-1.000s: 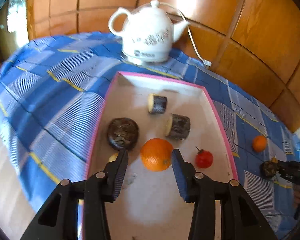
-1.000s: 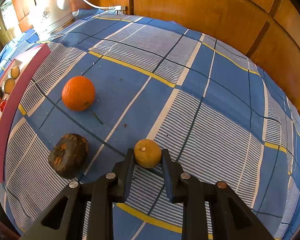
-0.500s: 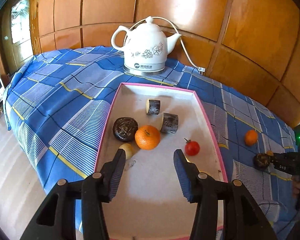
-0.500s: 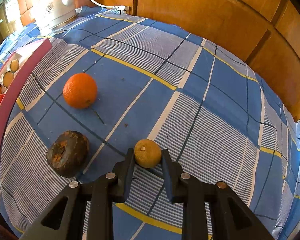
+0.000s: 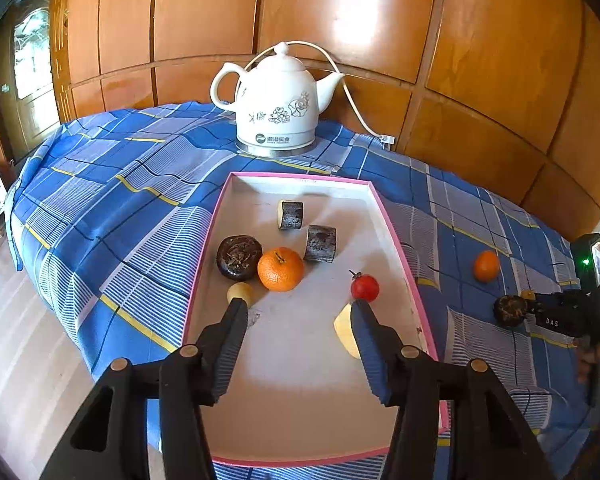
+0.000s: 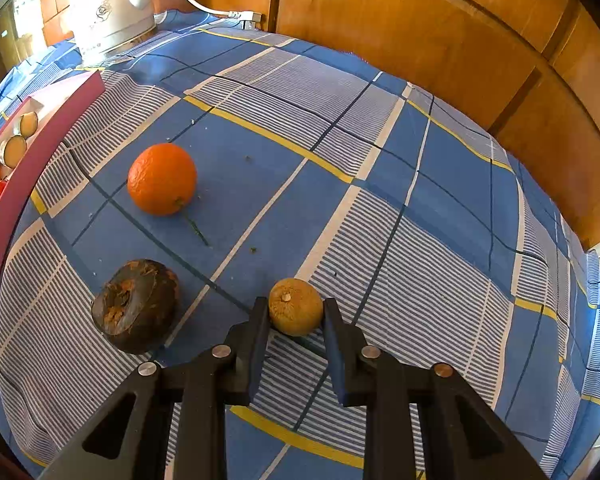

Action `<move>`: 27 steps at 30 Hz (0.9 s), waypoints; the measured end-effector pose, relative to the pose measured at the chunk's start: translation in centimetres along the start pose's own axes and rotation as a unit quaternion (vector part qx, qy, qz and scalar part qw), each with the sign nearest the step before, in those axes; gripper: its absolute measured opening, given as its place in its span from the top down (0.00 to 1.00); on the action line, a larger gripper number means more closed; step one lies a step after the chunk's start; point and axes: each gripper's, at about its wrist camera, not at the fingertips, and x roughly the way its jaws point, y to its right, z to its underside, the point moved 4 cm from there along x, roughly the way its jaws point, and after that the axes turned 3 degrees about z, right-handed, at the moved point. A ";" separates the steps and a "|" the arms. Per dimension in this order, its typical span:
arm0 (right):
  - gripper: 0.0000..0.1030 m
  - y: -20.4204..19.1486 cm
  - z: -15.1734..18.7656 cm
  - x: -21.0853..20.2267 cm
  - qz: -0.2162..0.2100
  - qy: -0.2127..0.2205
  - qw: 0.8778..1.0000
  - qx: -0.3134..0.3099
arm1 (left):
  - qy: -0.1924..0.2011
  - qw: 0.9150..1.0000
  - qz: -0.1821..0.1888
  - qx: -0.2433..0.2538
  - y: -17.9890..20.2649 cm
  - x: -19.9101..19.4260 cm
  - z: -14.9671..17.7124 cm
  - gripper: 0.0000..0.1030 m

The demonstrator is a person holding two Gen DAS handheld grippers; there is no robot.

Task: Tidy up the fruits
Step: 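Lower the orange into the tray and open the left tool, then carry the small yellow-green fruit into the tray and open the right tool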

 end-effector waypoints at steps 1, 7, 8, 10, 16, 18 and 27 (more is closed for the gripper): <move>0.74 0.0 0.0 0.0 0.000 0.000 1.000 0.000 | -0.001 1.000 0.000 -0.001 0.0 0.0 0.0 0.45; 0.74 0.0 0.0 0.0 -0.002 -0.001 1.000 0.001 | -0.006 1.000 0.002 -0.006 -0.3 0.1 0.1 0.42; 0.74 0.0 0.0 0.0 -0.001 -0.002 1.000 0.001 | -0.005 1.000 -0.001 -0.009 -0.6 0.1 0.1 0.42; 0.74 0.0 0.0 -0.1 -0.002 -0.002 1.000 0.002 | -0.002 1.000 -0.008 -0.012 -1.2 -0.1 -0.1 0.42; 0.74 0.9 -0.7 0.2 -0.012 -0.008 1.000 0.019 | 0.008 0.999 -0.039 -0.020 -3.9 -0.7 -0.1 0.42; 0.74 1.5 -0.9 0.0 -0.016 -0.003 0.999 0.033 | 0.004 0.999 -0.046 -0.028 -4.8 -0.7 0.1 0.42; 0.74 0.9 -2.8 -3.2 -0.071 0.036 0.994 0.072 | -0.006 0.999 -0.034 -0.024 -4.4 -0.2 1.0 0.42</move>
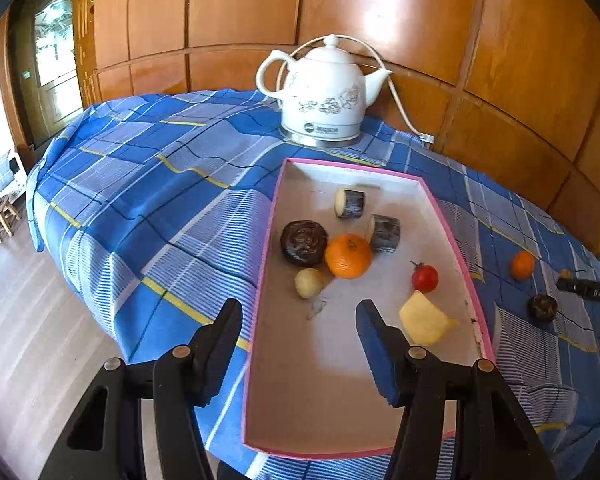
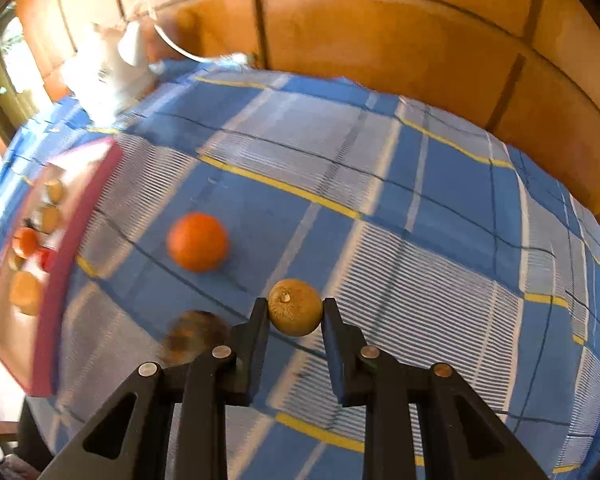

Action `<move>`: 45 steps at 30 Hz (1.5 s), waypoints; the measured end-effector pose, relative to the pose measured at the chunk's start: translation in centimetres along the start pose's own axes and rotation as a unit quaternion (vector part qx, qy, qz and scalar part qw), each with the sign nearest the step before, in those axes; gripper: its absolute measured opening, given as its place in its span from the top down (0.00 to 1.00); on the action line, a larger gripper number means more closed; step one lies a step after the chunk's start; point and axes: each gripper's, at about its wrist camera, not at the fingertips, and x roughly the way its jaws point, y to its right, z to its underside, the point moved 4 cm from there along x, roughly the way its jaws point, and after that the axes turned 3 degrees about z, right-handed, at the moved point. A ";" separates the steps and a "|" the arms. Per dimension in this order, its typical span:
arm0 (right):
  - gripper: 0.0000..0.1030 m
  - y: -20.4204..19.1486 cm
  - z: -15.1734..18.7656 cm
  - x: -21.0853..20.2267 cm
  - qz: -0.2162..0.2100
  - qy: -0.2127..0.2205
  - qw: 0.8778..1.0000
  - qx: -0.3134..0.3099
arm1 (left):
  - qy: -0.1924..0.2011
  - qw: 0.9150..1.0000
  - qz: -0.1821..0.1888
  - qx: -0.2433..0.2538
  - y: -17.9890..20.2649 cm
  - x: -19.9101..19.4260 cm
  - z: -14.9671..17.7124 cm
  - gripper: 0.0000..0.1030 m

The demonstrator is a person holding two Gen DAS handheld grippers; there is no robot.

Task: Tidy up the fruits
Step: 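Carry the small yellow-green fruit into the tray and open the right tool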

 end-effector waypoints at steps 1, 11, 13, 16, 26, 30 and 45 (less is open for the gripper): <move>0.74 -0.6 -0.3 -0.4 -0.009 0.005 1.000 -0.003 | 0.001 1.000 0.004 0.002 0.3 0.0 0.0 0.42; 0.74 -11.8 -1.2 -2.1 -0.101 0.029 0.991 -0.079 | -0.001 1.000 0.022 0.006 1.1 -0.2 0.5 0.40; 0.74 -13.5 -1.2 -2.2 -0.113 0.031 0.989 -0.089 | -0.001 1.000 0.023 0.006 1.2 -0.2 0.5 0.40; 0.74 -15.9 -1.1 -2.3 -0.130 0.031 0.986 -0.101 | 0.000 1.000 0.026 0.006 1.2 -0.2 0.5 0.41; 0.74 -19.5 -0.8 -2.2 -0.149 0.028 0.982 -0.116 | -0.001 1.000 0.030 0.001 1.0 -0.1 0.7 0.41; 0.74 -20.4 -1.3 -2.1 -0.149 0.032 0.981 -0.117 | -0.001 1.000 0.029 0.002 1.0 -0.1 0.7 0.41; 0.74 -22.6 -4.5 -0.1 -0.137 0.037 0.984 -0.104 | -0.005 0.999 0.032 -0.009 0.2 0.3 0.8 0.41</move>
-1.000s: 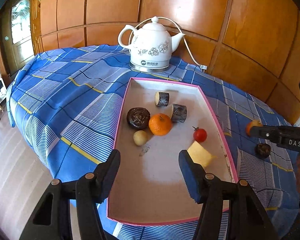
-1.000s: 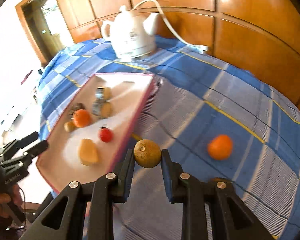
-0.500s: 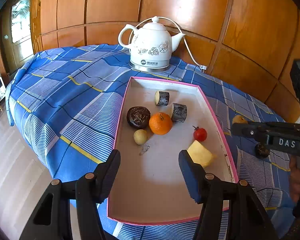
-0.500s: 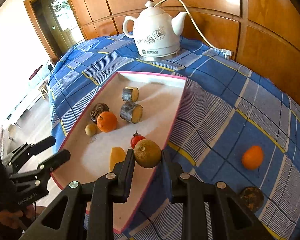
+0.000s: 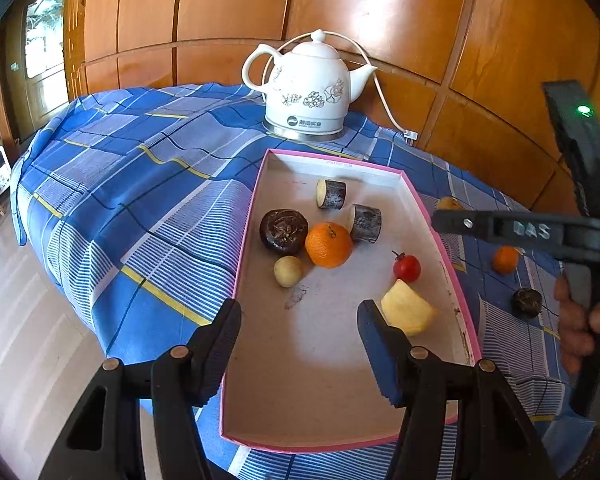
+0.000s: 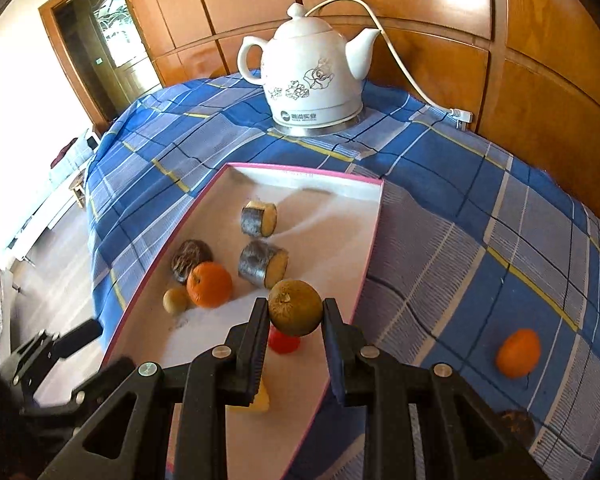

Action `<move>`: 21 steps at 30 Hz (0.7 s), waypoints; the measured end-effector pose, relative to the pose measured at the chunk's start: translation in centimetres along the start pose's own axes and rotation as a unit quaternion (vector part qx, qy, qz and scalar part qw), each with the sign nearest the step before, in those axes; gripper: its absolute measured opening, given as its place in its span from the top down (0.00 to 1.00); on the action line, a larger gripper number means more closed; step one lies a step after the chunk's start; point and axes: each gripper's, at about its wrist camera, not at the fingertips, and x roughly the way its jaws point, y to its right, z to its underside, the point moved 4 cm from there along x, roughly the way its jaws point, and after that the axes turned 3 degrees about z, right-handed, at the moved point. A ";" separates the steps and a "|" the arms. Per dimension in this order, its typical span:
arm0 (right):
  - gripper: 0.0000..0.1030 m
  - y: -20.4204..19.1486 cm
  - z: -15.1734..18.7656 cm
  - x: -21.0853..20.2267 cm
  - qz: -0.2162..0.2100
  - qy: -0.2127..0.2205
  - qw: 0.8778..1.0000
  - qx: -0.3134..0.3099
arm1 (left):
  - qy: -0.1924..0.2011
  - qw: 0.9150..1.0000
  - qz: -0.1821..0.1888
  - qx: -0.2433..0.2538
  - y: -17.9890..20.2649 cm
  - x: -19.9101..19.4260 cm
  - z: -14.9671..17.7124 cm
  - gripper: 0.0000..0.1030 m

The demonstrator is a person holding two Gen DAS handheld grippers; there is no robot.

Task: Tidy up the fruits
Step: 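Carry the small yellow-green fruit into the tray and open the right tool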

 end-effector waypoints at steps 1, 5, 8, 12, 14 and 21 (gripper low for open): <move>0.74 0.0 -0.3 0.5 0.001 -0.002 1.000 0.001 | 0.000 1.000 0.000 -0.001 -0.1 0.0 0.0 0.41; 0.74 0.2 -0.9 2.8 0.006 -0.019 1.000 0.007 | -0.004 1.000 0.001 -0.003 -0.3 0.2 0.1 0.41; 0.74 0.2 -0.9 4.4 0.009 -0.039 0.999 0.005 | -0.008 1.000 0.000 -0.005 -0.5 0.4 0.3 0.41; 0.71 0.1 -0.8 4.9 0.011 -0.038 0.999 0.003 | -0.010 1.000 -0.001 -0.007 -0.7 0.5 0.3 0.41; 0.71 0.1 -0.5 4.5 0.011 -0.034 0.999 0.001 | -0.007 1.000 -0.001 -0.007 -0.7 0.5 0.2 0.41; 0.71 1.4 0.4 0.7 0.003 0.008 1.000 0.020 | -0.008 1.000 0.004 -0.003 -0.2 0.3 0.3 0.41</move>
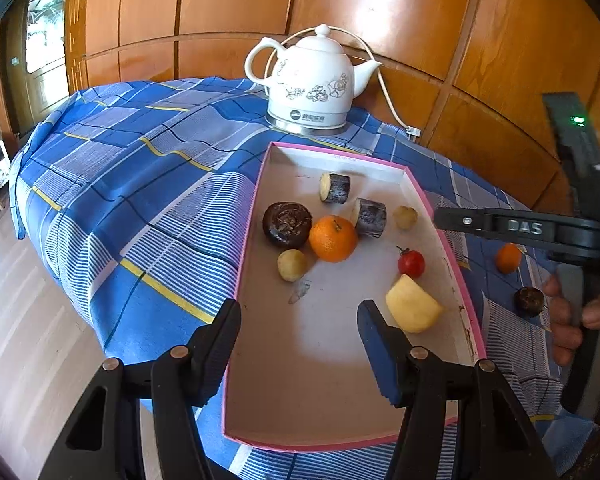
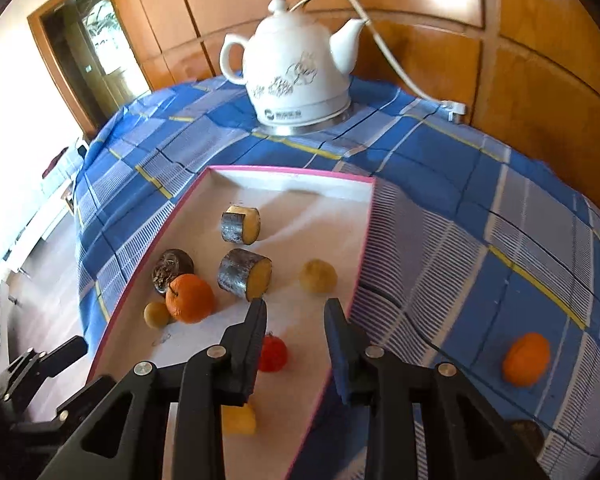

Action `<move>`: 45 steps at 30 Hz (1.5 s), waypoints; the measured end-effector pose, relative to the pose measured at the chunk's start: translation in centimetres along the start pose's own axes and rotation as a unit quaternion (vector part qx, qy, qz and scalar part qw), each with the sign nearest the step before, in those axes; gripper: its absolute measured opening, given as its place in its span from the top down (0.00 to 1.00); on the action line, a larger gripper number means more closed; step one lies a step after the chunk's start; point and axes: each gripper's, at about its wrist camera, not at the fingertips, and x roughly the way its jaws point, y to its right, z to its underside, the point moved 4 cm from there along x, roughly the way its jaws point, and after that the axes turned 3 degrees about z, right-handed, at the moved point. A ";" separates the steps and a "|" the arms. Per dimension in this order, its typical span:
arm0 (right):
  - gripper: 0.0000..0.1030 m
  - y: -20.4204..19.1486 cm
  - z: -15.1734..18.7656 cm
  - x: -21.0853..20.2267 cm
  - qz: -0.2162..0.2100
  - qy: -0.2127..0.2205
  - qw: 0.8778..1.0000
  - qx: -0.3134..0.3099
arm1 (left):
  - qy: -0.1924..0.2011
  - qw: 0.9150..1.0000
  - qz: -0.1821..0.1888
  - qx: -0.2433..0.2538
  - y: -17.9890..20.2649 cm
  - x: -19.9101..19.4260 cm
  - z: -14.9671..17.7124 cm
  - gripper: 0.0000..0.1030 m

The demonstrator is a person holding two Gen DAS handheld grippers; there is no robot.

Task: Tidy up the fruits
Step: 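Carry the small yellow-green fruit into the tray and open the right tool, then withdraw both open tools from the tray toward the remaining fruits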

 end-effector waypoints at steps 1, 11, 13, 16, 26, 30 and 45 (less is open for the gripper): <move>0.71 0.3 0.2 -0.5 0.003 0.004 1.000 0.001 | 0.001 1.000 0.001 0.002 0.2 -0.1 0.0 0.41; 0.71 2.8 2.4 -3.8 0.023 0.012 1.000 0.012 | 0.005 1.000 0.016 0.027 2.0 -1.0 0.1 0.40; 0.71 3.6 2.9 -4.5 0.028 0.011 0.999 0.014 | 0.007 0.999 0.021 0.031 2.4 -1.3 0.0 0.40; 0.70 4.8 3.6 -5.6 0.039 0.015 0.999 0.016 | 0.011 0.999 0.026 0.042 3.1 -1.6 0.0 0.40; 0.69 11.2 5.1 -9.2 0.087 0.023 0.995 0.042 | 0.007 0.996 0.038 0.076 5.9 -1.7 0.0 0.40; 0.69 13.9 5.6 -10.4 0.107 0.027 0.992 0.062 | 0.003 0.995 0.044 0.090 7.1 -1.6 0.0 0.40; 0.69 24.8 9.1 -12.0 0.146 0.028 0.971 0.185 | -0.022 0.985 0.071 0.153 12.7 -0.4 0.1 0.40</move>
